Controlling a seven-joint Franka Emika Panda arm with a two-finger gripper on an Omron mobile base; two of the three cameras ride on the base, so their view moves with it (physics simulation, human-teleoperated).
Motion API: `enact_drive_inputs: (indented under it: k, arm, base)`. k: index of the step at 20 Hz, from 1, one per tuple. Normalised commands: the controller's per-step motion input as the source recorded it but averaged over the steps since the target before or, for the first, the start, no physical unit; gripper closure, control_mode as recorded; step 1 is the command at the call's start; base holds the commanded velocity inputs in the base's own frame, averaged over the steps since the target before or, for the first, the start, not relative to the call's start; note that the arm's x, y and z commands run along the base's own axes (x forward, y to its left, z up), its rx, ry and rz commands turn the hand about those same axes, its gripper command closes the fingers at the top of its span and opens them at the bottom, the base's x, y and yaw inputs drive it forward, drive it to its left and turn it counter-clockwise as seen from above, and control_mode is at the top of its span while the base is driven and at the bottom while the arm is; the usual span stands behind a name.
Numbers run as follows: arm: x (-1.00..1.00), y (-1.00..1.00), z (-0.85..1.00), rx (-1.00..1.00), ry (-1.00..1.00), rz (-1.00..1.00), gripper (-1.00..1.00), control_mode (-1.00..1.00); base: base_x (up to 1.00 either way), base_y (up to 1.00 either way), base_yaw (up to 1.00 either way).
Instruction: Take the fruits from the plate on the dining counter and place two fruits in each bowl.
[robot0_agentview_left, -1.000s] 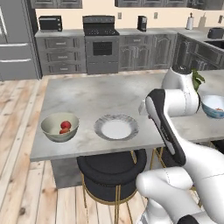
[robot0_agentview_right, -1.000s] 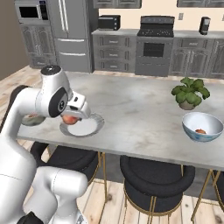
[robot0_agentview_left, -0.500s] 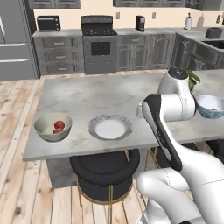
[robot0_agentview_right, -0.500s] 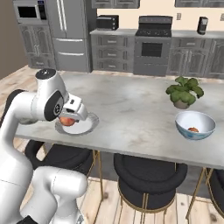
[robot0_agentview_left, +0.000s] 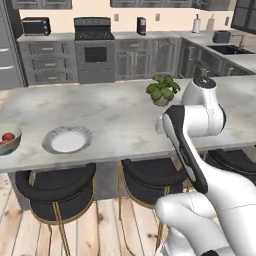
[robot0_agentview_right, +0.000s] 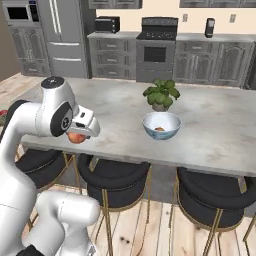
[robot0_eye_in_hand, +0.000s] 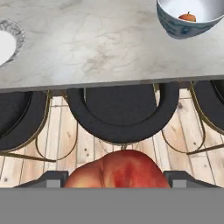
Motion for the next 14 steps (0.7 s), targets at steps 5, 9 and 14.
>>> enact_drive_inputs:
  k: [5, 9, 14]
  arm:
    - [0.0, 0.0, 0.0, 0.0, 0.0, 0.0, 1.0, 1.0]
    - [0.0, 0.0, 0.0, 0.0, 0.0, 0.0, 1.0, 1.0]
    - [0.0, 0.0, 0.0, 0.0, 0.0, 0.0, 1.0, 1.0]
  base:
    - [0.11, -0.91, 0.0]
    - [0.17, -0.65, 0.0]
    - [0.53, -0.03, -0.03]
